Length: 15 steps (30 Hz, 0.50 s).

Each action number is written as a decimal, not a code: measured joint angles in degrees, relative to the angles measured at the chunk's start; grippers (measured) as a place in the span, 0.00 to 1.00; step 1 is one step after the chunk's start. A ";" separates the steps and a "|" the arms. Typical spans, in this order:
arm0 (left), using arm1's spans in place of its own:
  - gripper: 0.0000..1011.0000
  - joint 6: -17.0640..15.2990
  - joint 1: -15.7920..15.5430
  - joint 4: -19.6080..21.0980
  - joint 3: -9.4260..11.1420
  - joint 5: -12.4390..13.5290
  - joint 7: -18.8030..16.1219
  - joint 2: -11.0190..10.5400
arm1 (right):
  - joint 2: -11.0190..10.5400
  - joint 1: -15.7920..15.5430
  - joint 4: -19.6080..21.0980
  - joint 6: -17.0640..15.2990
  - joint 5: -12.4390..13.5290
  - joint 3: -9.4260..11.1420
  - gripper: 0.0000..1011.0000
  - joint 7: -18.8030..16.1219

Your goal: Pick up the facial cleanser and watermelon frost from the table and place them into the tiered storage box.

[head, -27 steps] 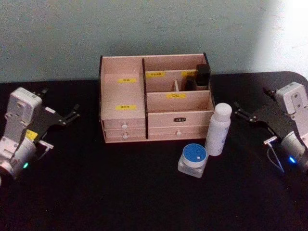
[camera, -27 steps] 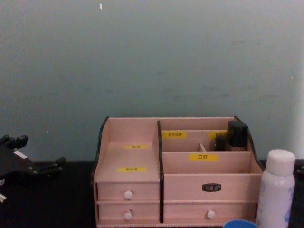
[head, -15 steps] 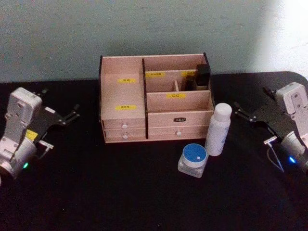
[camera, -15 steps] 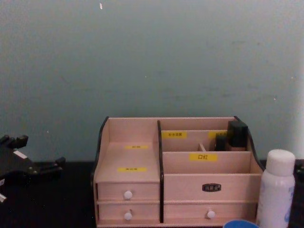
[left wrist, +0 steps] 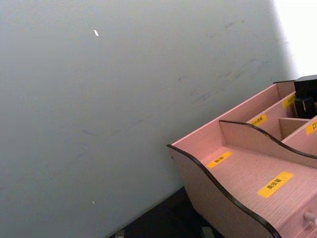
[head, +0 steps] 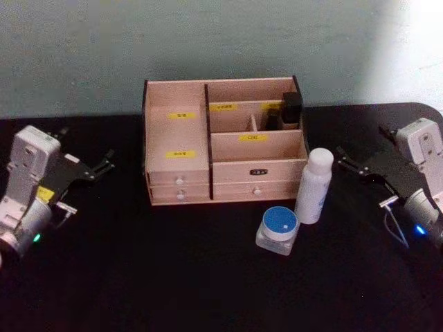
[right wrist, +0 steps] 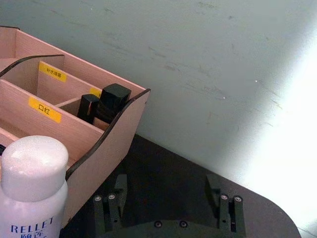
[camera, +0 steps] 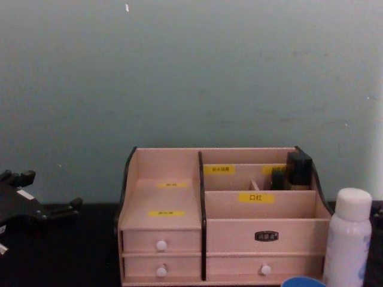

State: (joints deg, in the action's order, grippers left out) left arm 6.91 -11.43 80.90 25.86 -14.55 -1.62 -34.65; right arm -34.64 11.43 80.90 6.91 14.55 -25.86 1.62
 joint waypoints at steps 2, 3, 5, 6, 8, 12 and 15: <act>0.99 0.00 0.00 0.00 0.00 0.00 0.00 0.00 | 0.00 0.00 0.00 0.00 0.00 0.00 0.99 0.00; 0.99 0.00 0.00 0.00 0.00 0.00 0.00 0.00 | 0.00 0.00 0.00 0.00 0.00 0.00 0.99 0.00; 0.99 0.00 0.00 0.00 0.00 0.00 0.00 0.00 | 0.00 0.00 0.00 0.00 0.00 0.00 0.99 0.00; 0.99 0.00 0.00 0.00 0.00 0.00 0.00 0.00 | 0.00 0.00 0.00 0.00 0.00 0.00 0.99 0.00; 0.99 0.00 0.00 0.00 0.00 0.00 0.00 0.00 | 0.00 0.00 0.00 0.00 0.00 0.00 0.99 0.00; 0.99 0.00 0.00 0.00 0.00 0.00 0.00 0.00 | 0.00 0.00 0.00 0.00 0.00 0.00 0.99 0.00; 0.99 0.00 0.00 0.00 0.00 0.00 0.00 0.00 | 0.00 0.00 0.00 0.00 0.00 0.00 0.99 0.00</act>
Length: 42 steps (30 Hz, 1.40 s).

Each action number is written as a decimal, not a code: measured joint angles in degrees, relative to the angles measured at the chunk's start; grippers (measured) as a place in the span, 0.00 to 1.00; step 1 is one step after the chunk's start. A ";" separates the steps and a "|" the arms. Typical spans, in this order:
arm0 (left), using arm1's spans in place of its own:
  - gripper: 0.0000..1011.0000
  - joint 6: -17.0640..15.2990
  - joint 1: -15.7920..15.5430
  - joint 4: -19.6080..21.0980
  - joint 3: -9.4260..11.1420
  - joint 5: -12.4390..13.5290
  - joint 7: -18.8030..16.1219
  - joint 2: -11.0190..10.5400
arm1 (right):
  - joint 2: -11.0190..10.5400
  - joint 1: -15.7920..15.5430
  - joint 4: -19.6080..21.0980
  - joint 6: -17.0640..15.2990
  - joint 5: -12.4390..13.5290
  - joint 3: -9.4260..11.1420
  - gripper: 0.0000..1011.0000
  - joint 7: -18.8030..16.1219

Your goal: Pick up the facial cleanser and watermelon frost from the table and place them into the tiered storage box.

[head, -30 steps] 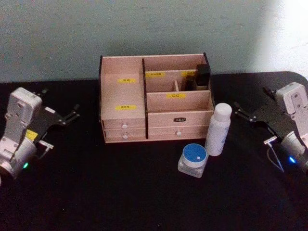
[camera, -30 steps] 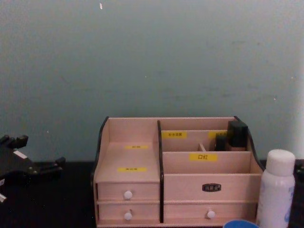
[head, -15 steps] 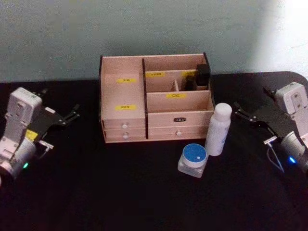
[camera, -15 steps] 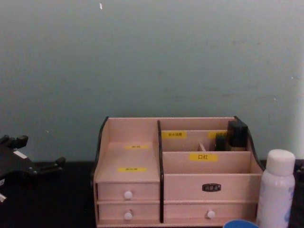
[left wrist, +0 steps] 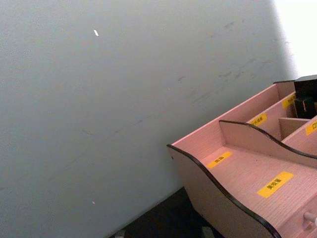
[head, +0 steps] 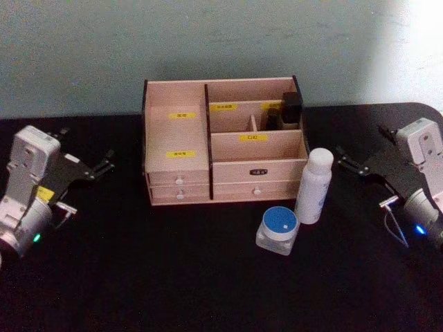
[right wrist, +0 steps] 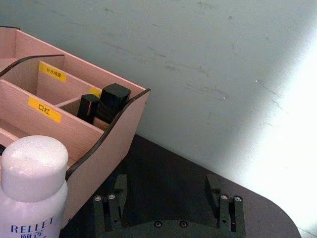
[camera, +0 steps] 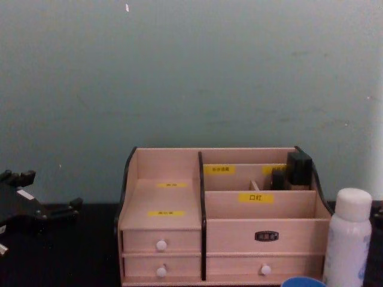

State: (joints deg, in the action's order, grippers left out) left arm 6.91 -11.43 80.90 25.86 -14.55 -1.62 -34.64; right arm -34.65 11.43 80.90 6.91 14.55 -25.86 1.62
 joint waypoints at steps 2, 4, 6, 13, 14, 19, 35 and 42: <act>0.99 0.00 0.00 0.00 0.00 0.00 0.00 0.00 | 0.00 0.00 0.00 0.00 0.00 0.00 0.99 0.00; 0.99 0.00 0.00 0.00 0.00 0.00 0.00 0.00 | 0.00 0.00 0.00 0.00 0.00 0.00 0.99 0.00; 0.99 0.00 0.00 0.00 0.00 0.00 0.00 0.00 | 0.00 0.00 0.00 0.00 0.00 0.00 0.99 0.00; 0.99 0.00 0.00 0.00 0.00 0.00 0.00 0.00 | 0.00 0.00 0.00 0.00 0.00 0.00 0.99 0.00; 0.99 0.00 0.00 0.00 0.00 0.00 0.00 0.00 | 0.00 0.00 0.00 0.00 0.00 0.00 0.99 0.00; 0.99 0.00 0.00 0.00 0.00 0.00 0.00 0.00 | 0.00 0.00 0.00 0.00 0.00 0.00 0.99 0.00; 0.99 0.00 0.00 0.00 0.00 0.00 0.00 0.00 | 0.00 0.00 0.00 0.00 0.00 0.00 0.99 0.00; 0.99 0.00 0.00 0.00 0.00 0.00 0.00 0.00 | -0.02 -1.40 1.18 -0.58 0.21 1.28 0.99 -1.17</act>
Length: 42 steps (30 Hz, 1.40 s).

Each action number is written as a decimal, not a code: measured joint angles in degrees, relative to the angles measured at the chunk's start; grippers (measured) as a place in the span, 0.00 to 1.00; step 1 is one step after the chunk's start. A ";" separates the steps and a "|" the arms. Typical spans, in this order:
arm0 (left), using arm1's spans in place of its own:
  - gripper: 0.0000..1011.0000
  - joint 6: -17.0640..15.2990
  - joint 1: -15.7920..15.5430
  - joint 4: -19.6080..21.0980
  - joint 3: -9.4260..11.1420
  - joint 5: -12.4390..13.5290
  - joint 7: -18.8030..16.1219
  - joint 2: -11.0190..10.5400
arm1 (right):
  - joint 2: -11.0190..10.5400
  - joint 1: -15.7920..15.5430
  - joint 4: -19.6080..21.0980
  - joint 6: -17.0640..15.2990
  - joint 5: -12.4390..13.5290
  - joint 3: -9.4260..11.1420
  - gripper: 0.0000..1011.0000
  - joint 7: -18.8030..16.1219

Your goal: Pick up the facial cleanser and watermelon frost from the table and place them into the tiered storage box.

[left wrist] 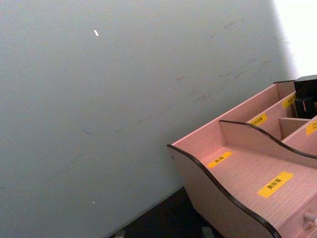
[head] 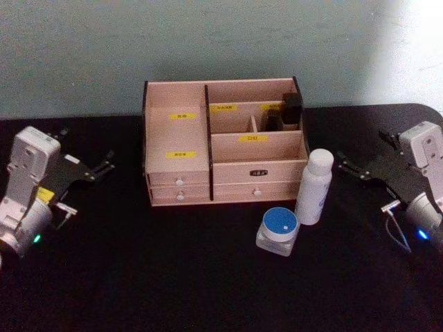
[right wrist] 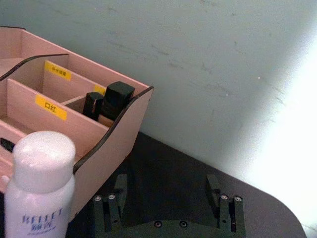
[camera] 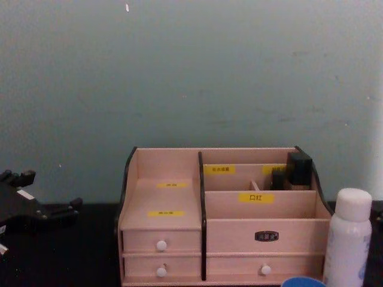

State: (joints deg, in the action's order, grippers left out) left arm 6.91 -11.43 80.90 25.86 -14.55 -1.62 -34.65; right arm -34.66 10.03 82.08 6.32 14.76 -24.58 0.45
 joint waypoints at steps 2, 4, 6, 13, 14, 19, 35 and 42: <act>0.99 0.00 0.00 0.00 0.00 0.00 0.00 0.00 | -0.31 -1.06 1.03 -0.49 0.31 0.60 0.99 -0.30; 0.99 0.00 0.00 0.00 0.00 0.00 0.00 0.00 | -0.59 -1.84 1.79 -0.81 0.51 1.05 0.99 -0.44; 0.99 0.00 0.00 0.00 0.00 0.00 0.00 0.00 | -1.09 -3.04 2.89 -1.22 0.76 1.75 0.99 -0.58; 0.99 0.00 0.00 0.00 0.00 0.00 0.00 0.00 | -3.26 -7.78 7.28 -3.05 2.93 4.58 0.99 -1.89; 0.99 0.00 0.00 0.00 0.00 0.00 0.00 0.00 | -3.72 -8.93 8.28 -3.51 3.84 5.27 0.99 -2.45; 0.99 0.00 0.00 0.00 0.00 0.00 0.00 0.00 | -5.23 -12.51 11.14 -4.55 7.01 7.57 0.99 -4.64; 0.99 0.00 0.00 0.00 0.00 0.00 0.00 0.00 | -6.39 -18.81 16.42 -5.16 12.74 10.09 0.99 -13.85; 0.99 0.00 0.00 0.00 0.00 0.00 0.00 0.00 | -4.04 -17.84 16.09 -5.35 11.81 9.23 0.99 -14.68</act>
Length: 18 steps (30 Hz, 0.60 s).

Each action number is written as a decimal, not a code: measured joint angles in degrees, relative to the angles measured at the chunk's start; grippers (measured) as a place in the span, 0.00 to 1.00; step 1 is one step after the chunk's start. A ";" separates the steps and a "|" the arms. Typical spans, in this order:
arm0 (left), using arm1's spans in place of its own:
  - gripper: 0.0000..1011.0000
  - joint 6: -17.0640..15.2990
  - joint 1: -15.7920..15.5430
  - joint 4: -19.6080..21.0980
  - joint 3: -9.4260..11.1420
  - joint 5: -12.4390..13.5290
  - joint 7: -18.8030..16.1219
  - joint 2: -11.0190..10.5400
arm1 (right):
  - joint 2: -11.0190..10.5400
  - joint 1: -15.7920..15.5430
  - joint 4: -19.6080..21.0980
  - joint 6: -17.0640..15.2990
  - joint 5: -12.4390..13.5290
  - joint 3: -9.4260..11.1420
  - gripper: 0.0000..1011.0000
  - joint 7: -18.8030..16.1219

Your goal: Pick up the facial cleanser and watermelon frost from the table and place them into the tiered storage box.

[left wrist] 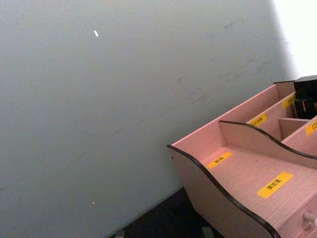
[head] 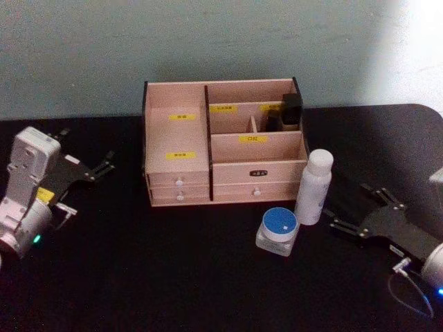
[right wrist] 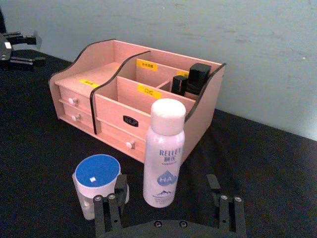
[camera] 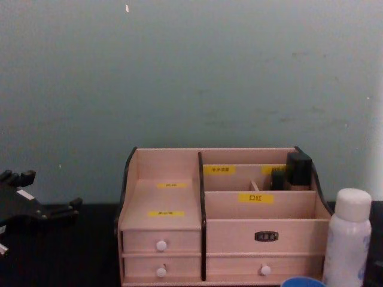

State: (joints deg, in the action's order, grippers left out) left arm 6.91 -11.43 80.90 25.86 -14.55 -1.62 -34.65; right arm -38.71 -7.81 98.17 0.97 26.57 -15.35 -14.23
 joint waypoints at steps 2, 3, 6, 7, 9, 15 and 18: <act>0.99 0.00 0.00 0.00 0.00 0.00 0.00 0.00 | 0.90 0.59 -0.38 -0.10 -0.60 -0.28 0.99 -0.05; 0.99 0.00 0.00 0.00 0.00 0.00 0.00 0.00 | 1.24 0.81 -0.52 -0.13 -0.83 -0.38 0.99 -0.03; 0.99 0.00 0.00 0.00 0.00 0.00 0.00 0.00 | 2.57 1.63 -1.08 -0.31 -1.59 -0.61 0.99 0.18; 0.99 0.00 0.00 0.00 0.00 0.00 0.00 0.00 | 3.29 2.06 -1.44 -0.42 -1.87 -0.70 0.99 0.32; 0.99 0.00 0.00 0.00 0.00 0.00 0.00 0.00 | 3.99 2.50 -1.87 -0.55 -2.14 -0.80 0.99 0.47; 0.99 0.00 0.00 0.00 0.00 0.00 0.00 0.00 | 6.57 4.21 -3.56 -1.29 -3.11 -1.14 0.99 0.79; 0.99 0.00 0.00 0.00 0.00 0.00 0.00 0.00 | 7.74 5.09 -4.61 -1.81 -3.57 -1.34 0.99 0.80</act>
State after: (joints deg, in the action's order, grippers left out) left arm 6.91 -11.43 80.90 25.86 -14.55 -1.62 -34.65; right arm -30.97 -2.73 93.56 -0.84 22.99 -16.69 -13.43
